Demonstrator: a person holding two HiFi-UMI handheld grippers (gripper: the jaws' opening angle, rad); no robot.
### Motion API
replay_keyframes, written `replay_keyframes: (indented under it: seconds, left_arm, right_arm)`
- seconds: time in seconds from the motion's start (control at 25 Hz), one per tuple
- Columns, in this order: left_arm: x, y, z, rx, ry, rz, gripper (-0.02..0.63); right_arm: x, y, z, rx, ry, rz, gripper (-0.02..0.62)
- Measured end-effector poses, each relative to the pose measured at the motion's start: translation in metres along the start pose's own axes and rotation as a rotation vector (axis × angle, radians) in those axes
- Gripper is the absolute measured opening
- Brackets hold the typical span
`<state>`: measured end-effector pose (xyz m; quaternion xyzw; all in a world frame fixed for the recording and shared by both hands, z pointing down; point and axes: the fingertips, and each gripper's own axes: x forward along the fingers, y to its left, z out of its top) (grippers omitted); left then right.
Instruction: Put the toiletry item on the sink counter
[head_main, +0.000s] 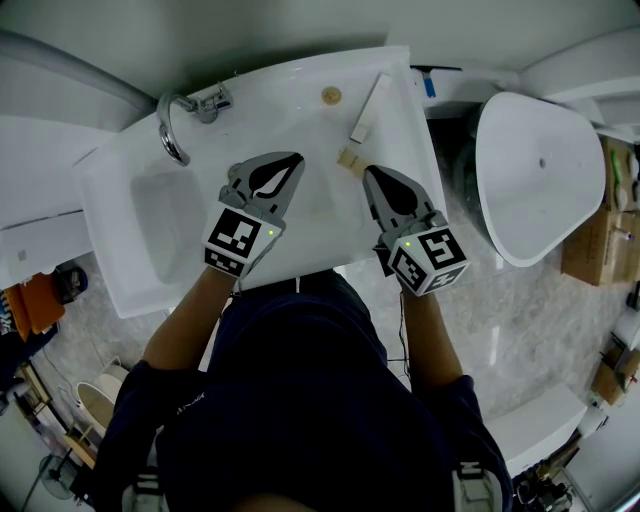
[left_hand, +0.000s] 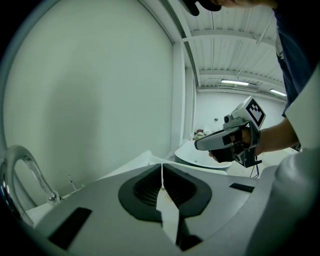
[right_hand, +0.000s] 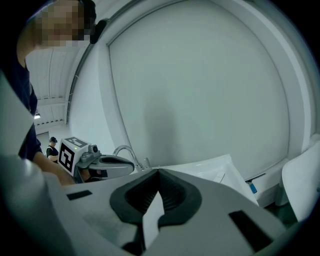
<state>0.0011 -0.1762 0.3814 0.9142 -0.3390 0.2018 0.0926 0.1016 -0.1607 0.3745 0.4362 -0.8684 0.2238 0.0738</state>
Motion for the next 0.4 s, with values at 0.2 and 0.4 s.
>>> replay_keyframes:
  seconds: [0.2, 0.4]
  left_arm:
    - [0.0011, -0.0002, 0.0007, -0.008, -0.005, 0.011, 0.037]
    - [0.0039, -0.0018, 0.0016, -0.014, -0.009, 0.02, 0.037]
  right_arm:
    - [0.0011, -0.0009, 0.002, -0.011, 0.003, 0.009, 0.005]
    - [-0.0009, -0.0044, 0.0022, -0.02, 0.01, 0.01, 0.005]
